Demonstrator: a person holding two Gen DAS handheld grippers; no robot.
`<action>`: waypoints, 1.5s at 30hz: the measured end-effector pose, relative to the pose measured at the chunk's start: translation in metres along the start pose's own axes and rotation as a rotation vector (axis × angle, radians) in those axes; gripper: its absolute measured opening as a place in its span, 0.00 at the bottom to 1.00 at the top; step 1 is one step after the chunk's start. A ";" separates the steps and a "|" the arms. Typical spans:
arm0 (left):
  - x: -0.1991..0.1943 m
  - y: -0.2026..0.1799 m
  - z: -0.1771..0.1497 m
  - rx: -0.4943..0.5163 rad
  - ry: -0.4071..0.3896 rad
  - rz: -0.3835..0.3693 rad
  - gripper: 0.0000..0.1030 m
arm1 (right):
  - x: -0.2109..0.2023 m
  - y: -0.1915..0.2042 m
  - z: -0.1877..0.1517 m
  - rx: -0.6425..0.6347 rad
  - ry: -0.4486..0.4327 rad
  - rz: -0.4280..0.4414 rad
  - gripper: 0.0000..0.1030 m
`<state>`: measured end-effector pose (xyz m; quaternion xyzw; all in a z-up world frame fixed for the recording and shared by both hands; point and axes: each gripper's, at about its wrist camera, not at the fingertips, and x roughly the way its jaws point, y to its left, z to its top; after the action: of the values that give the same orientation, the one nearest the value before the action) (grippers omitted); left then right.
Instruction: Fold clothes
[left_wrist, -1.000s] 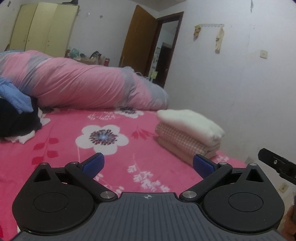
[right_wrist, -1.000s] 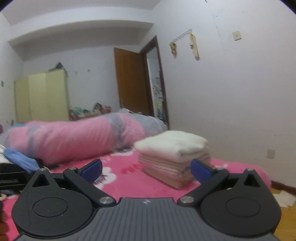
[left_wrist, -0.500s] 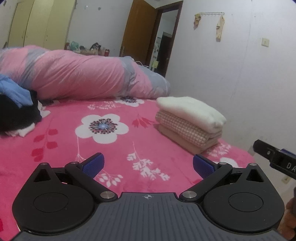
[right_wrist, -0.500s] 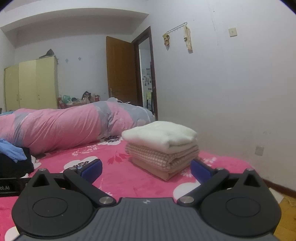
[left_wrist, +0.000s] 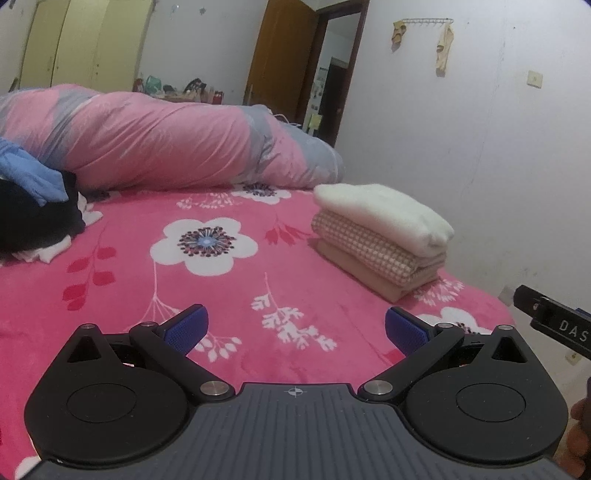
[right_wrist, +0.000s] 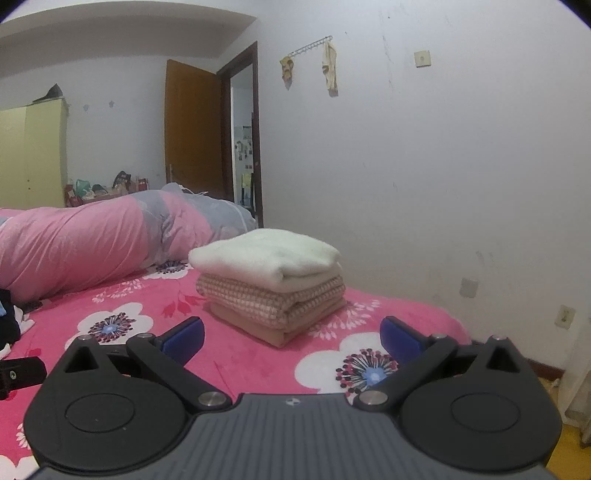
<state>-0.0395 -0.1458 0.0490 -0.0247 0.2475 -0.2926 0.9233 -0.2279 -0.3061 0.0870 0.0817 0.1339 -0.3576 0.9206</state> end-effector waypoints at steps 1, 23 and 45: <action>0.000 -0.001 -0.001 0.008 -0.006 0.001 1.00 | 0.000 -0.002 0.000 0.007 0.000 0.013 1.00; 0.005 -0.023 -0.009 0.089 -0.023 0.005 1.00 | 0.009 0.003 -0.007 -0.074 0.005 -0.008 1.00; 0.030 -0.040 -0.022 0.049 0.080 -0.036 1.00 | 0.009 -0.012 -0.012 -0.075 0.058 -0.063 1.00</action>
<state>-0.0492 -0.1933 0.0240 0.0052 0.2764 -0.3161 0.9075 -0.2326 -0.3177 0.0722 0.0534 0.1764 -0.3788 0.9069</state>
